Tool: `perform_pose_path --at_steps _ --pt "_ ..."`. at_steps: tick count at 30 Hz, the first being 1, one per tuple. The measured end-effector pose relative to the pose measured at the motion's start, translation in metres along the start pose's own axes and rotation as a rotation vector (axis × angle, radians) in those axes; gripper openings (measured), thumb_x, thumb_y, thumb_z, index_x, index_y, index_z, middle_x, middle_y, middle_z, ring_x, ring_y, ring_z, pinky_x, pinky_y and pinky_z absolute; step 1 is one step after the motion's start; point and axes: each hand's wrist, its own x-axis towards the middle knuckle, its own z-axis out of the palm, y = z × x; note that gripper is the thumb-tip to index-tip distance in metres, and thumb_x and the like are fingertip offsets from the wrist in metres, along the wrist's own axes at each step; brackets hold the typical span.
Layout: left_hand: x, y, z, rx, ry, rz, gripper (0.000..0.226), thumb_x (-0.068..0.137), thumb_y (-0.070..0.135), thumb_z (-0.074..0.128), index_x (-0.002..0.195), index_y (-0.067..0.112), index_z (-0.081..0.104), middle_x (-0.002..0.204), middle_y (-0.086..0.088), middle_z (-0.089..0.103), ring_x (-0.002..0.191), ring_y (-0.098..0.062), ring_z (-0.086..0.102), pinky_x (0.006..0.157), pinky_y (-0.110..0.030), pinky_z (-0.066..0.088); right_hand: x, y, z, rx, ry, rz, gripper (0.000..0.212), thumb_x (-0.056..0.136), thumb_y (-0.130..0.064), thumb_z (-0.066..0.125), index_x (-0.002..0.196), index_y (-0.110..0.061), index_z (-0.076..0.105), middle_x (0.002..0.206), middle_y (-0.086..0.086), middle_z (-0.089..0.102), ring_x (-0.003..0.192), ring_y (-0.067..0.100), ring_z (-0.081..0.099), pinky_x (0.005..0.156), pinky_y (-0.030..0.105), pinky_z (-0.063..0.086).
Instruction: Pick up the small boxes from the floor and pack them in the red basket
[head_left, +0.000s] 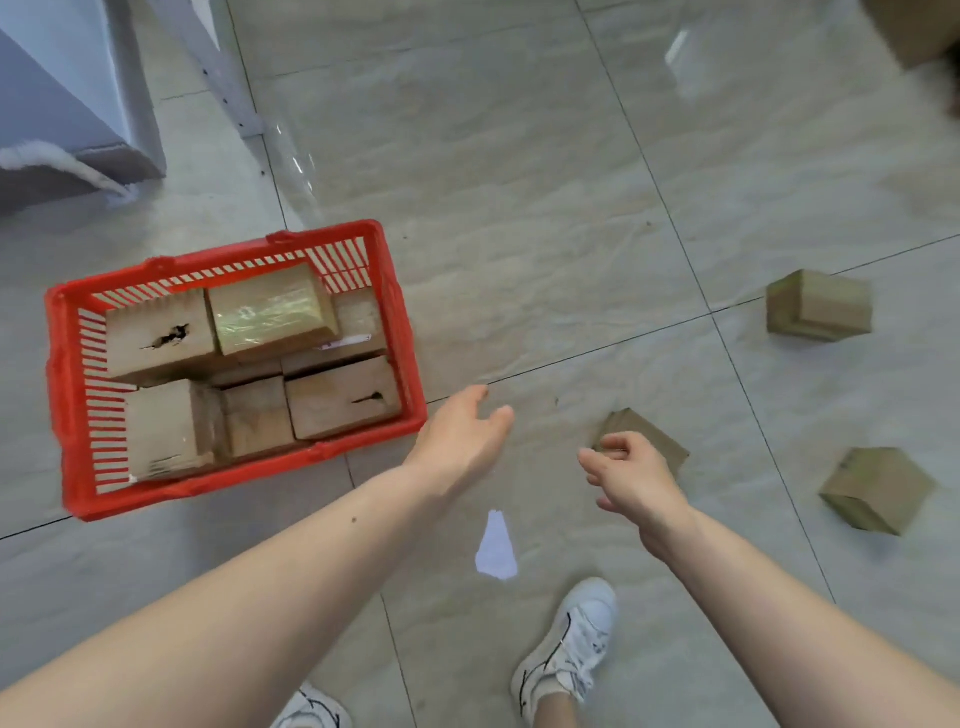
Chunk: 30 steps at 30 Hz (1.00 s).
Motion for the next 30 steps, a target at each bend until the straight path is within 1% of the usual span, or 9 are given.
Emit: perform_pose_path --at_steps 5,10,14,16,20,23,26,28,30 --pt "0.031 0.033 0.094 -0.021 -0.024 -0.054 0.056 0.096 0.037 0.048 0.148 0.019 0.039 0.148 -0.002 0.048 0.138 -0.023 0.044 0.113 -0.036 0.034 0.054 0.047 -0.080 -0.016 0.001 0.068 0.034 0.089 -0.024 0.064 0.119 -0.016 0.049 0.100 0.001 0.058 0.109 0.026 0.062 0.095 0.044 0.050" --pt "0.066 0.039 0.167 -0.074 -0.091 -0.085 0.059 0.096 0.037 0.048 0.150 0.019 0.035 0.156 -0.002 0.037 0.143 -0.019 0.036 0.116 -0.037 0.031 0.103 0.081 -0.119 -0.065 0.025 0.126 0.043 0.087 -0.031 0.064 0.125 -0.017 0.051 0.095 -0.009 0.059 0.107 0.026 0.062 0.098 0.050 0.051" --pt "0.105 0.027 0.209 -0.063 -0.113 -0.127 0.061 0.096 0.039 0.047 0.152 0.019 0.031 0.158 -0.006 0.032 0.145 -0.022 0.033 0.116 -0.038 0.030 0.144 0.106 -0.119 -0.092 0.001 0.156 0.054 0.089 -0.037 0.062 0.137 -0.020 0.046 0.126 0.000 0.060 0.117 0.025 0.058 0.102 0.048 0.048" --pt "0.126 0.020 0.224 -0.055 -0.132 -0.121 0.060 0.097 0.038 0.046 0.152 0.019 0.030 0.158 -0.006 0.031 0.145 -0.023 0.032 0.116 -0.037 0.030 0.166 0.117 -0.114 -0.102 0.011 0.156 0.057 0.089 -0.038 0.061 0.140 -0.019 0.045 0.134 0.003 0.055 0.119 0.026 0.056 0.103 0.048 0.047" --pt "0.170 -0.004 0.253 -0.037 -0.147 -0.112 0.060 0.098 0.034 0.046 0.152 0.016 0.028 0.158 -0.006 0.030 0.144 -0.023 0.032 0.115 -0.033 0.029 0.211 0.138 -0.100 -0.132 0.042 0.113 0.059 0.089 -0.038 0.060 0.143 -0.023 0.041 0.135 0.006 0.052 0.105 0.028 0.057 0.095 0.042 0.049" --pt "0.193 -0.025 0.272 -0.035 -0.150 -0.114 0.059 0.098 0.029 0.047 0.151 0.013 0.027 0.155 -0.006 0.034 0.137 -0.023 0.040 0.107 -0.030 0.033 0.238 0.157 -0.088 -0.121 0.044 0.108 0.070 0.091 -0.037 0.058 0.152 -0.027 0.025 0.144 0.009 0.048 0.120 0.031 0.055 0.103 0.045 0.047" --pt "0.204 -0.039 0.287 -0.061 -0.192 -0.140 0.051 0.097 0.023 0.050 0.144 0.010 0.035 0.125 -0.001 0.049 0.119 -0.024 0.051 0.100 -0.031 0.040 0.254 0.171 -0.076 -0.056 0.019 0.125 0.075 0.093 -0.034 0.057 0.155 -0.034 0.016 0.145 0.007 0.047 0.124 0.030 0.053 0.101 0.046 0.048" --pt "0.209 -0.043 0.294 -0.072 -0.209 -0.137 0.040 0.096 0.022 0.052 0.133 0.012 0.044 0.126 0.000 0.055 0.117 -0.026 0.054 0.099 -0.033 0.043 0.258 0.176 -0.071 0.034 0.016 0.135 0.072 0.093 -0.029 0.057 0.154 -0.036 0.018 0.139 0.005 0.052 0.115 0.027 0.059 0.087 0.038 0.053" --pt "0.208 -0.044 0.294 -0.089 -0.196 -0.119 0.037 0.094 0.021 0.052 0.130 0.015 0.047 0.128 -0.006 0.056 0.116 -0.025 0.054 0.099 -0.034 0.045 0.256 0.176 -0.069 0.111 0.054 0.137 0.068 0.091 -0.026 0.059 0.150 -0.036 0.027 0.134 0.004 0.057 0.111 0.028 0.063 0.085 0.039 0.055"
